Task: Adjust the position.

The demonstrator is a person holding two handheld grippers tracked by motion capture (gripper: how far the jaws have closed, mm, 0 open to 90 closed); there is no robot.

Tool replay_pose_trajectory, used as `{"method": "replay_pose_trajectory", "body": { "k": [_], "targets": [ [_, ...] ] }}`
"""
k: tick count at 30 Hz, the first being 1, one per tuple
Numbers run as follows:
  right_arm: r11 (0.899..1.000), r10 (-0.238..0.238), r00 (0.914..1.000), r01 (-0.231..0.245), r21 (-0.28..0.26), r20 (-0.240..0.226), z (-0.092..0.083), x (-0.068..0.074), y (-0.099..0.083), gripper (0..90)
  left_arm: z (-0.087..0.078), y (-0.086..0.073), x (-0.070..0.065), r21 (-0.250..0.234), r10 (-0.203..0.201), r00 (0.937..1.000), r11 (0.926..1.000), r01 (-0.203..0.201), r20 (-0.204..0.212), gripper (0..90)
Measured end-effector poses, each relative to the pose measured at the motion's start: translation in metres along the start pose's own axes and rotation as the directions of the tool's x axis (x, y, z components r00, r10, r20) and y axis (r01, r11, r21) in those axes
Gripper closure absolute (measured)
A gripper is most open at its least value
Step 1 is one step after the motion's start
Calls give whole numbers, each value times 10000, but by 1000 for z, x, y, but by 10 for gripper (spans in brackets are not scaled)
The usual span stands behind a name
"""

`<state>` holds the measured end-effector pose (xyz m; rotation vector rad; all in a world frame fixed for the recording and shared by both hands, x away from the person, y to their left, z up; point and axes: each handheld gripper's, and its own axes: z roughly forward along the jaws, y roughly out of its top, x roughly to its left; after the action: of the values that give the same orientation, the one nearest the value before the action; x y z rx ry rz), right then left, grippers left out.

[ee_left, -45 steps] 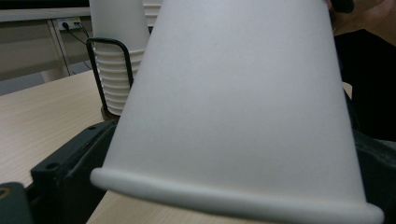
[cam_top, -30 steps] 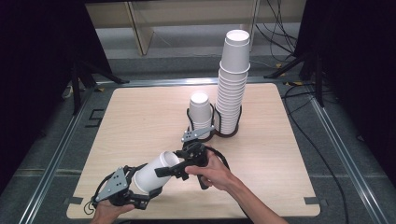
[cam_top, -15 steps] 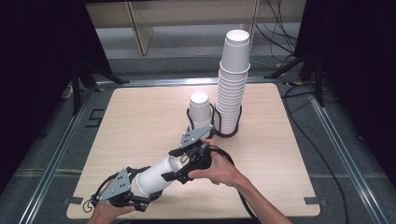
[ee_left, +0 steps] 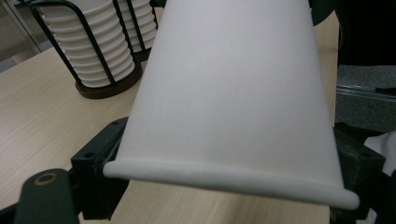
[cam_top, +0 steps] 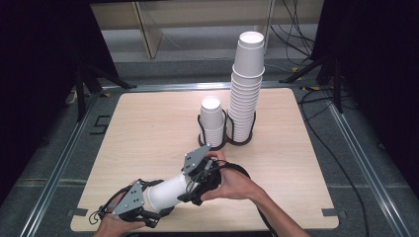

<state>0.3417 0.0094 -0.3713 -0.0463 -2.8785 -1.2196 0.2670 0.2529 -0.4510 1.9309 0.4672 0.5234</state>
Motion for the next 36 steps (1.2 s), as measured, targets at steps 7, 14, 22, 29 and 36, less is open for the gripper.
{"method": "replay_pose_trajectory", "body": {
  "k": [7,14,22,29,36],
  "targets": [
    [9991,-295,9996,294,291,33,3,4,2,188,1,0,-1,-44,33,10000,10000,-32,43,157],
    [9976,-514,9986,519,451,-104,6,3,1,200,1,0,-1,-47,29,9999,10000,-28,151,157],
    [9961,-677,9966,701,526,-460,9,3,-1,219,0,0,-3,-79,-15,9991,10000,18,431,156],
    [9967,-787,9929,803,146,-894,4,1,-2,255,-2,-1,0,-340,28,9981,9994,-7,617,130],
    [9985,-501,9902,466,-299,-1300,0,0,-4,260,0,-1,3,-595,-81,9843,9981,189,1761,118]
  ]
}}
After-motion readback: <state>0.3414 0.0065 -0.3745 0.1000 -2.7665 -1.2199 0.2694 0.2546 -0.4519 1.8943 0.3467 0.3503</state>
